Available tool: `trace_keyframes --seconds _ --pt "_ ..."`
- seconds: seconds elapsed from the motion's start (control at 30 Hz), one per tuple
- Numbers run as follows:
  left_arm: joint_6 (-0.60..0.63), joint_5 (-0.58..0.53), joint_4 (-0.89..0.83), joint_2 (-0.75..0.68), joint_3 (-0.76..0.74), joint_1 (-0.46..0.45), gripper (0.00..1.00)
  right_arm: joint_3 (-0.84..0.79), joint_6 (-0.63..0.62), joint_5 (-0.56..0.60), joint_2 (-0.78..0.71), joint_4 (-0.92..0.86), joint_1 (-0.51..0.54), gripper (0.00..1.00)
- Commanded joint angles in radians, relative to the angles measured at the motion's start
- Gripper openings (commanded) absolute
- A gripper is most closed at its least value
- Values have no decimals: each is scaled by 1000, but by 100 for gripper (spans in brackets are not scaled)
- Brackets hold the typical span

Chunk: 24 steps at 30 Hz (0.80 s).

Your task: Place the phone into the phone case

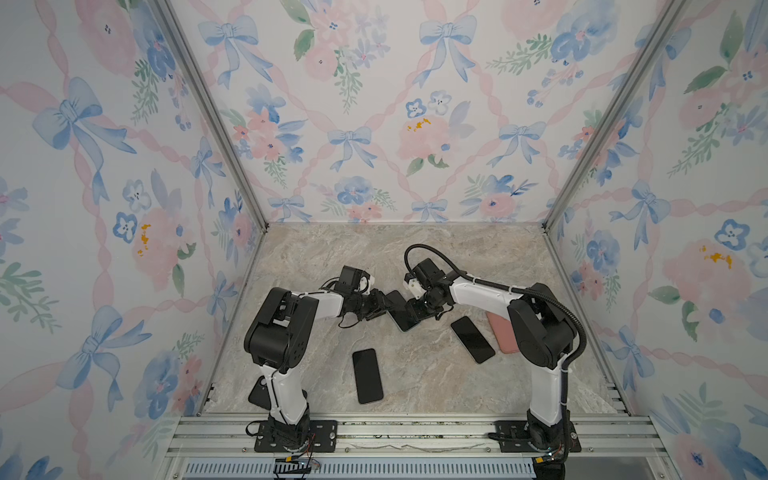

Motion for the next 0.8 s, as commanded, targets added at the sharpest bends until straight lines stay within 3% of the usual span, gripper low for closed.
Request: trace_keyframes --seconds 0.0,0.33,0.53,0.77 --pt "1 -34 -31 55 11 -15 46 -33 60 -10 -40 -15 18 44" --pt "-6 3 -43 6 -26 -21 47 -130 153 2 -146 22 14 45" --pt "-28 21 -57 -70 -97 -30 51 -187 140 -44 -174 71 -22 43" --pt "-42 35 -56 -59 -94 -67 46 -198 124 -99 -156 104 -53 37"
